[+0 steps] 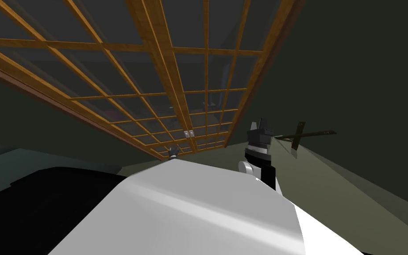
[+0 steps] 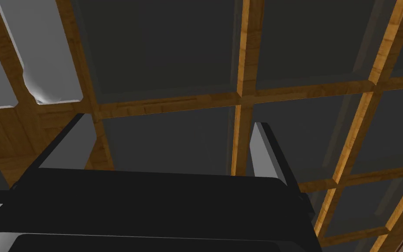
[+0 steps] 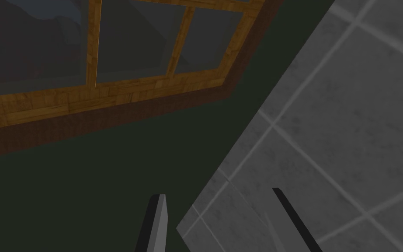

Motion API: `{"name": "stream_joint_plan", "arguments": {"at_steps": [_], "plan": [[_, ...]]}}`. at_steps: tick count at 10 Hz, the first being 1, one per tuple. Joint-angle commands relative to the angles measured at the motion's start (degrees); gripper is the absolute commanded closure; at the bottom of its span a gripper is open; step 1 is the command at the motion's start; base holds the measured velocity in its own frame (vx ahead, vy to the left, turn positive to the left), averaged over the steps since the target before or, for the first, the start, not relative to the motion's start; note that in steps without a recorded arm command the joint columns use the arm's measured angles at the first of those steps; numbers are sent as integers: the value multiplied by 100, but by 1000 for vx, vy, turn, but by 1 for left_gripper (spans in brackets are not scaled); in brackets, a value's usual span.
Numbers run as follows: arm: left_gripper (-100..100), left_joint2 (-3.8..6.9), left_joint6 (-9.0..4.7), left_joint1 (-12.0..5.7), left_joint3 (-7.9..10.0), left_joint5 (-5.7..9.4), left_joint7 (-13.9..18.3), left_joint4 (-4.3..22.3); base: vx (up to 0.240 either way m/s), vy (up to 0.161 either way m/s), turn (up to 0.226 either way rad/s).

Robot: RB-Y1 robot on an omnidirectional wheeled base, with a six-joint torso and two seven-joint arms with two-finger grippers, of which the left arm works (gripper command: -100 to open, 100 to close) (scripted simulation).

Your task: Pull the door open

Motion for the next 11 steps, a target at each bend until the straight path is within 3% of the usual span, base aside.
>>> {"name": "stream_joint_plan", "arguments": {"at_steps": [1, 7, 8, 9, 11], "plan": [[-100, -55, -53, -151, -32, 3, -31, 50, 184, 48, -142], [-100, -277, -95, -656, -239, -44, -61, -19, 185, 54, -108], [-100, -266, -163, -586, -196, -28, -87, 89, 73, 20, -29], [100, -266, -163, -586, -196, -28, -87, 89, -15, -5, 18], [100, -266, -163, -586, -196, -28, -87, 89, -20, -17, -12]]}}
